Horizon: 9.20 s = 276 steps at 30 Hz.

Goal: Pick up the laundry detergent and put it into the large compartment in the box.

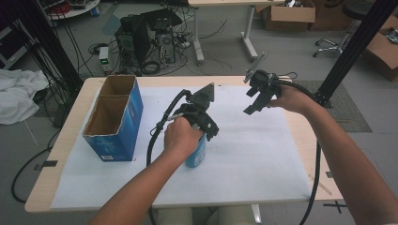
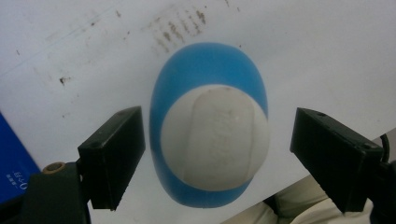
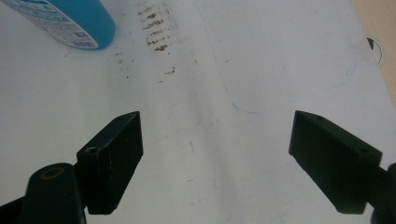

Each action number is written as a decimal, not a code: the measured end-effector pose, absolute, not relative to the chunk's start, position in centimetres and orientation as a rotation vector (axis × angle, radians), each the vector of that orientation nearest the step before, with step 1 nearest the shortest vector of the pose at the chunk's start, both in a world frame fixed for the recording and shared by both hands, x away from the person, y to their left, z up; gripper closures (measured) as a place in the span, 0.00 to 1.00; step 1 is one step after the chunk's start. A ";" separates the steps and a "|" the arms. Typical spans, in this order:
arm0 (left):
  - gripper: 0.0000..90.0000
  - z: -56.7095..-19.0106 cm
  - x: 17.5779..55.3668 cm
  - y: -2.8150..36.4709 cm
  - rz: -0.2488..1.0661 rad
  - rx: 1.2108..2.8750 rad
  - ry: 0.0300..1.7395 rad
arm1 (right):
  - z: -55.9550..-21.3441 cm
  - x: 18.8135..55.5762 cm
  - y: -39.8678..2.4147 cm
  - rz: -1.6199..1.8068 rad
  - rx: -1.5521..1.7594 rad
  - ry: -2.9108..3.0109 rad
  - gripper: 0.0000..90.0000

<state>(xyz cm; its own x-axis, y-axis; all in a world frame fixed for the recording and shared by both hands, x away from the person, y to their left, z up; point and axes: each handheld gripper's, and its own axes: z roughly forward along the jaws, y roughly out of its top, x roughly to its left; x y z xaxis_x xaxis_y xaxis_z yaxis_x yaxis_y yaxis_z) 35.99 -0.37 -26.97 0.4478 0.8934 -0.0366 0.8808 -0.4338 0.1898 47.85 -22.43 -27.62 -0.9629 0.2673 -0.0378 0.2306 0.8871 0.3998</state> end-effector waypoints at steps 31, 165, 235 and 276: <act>0.21 -29.4 36.4 -0.5 0.108 2.527 1.586 | -28.1 47.9 -22.6 0.628 0.395 2.969 0.20; 0.42 -8.0 38.1 19.4 0.356 2.039 2.042 | -27.6 47.4 -22.6 0.627 0.410 2.964 0.20; 0.42 -27.1 41.0 23.9 0.322 2.112 2.067 | -29.2 47.8 -22.3 0.546 0.467 2.989 0.20; 0.36 -28.5 40.6 25.3 0.265 2.066 2.065 | -29.3 47.7 -22.2 0.540 0.461 2.992 0.20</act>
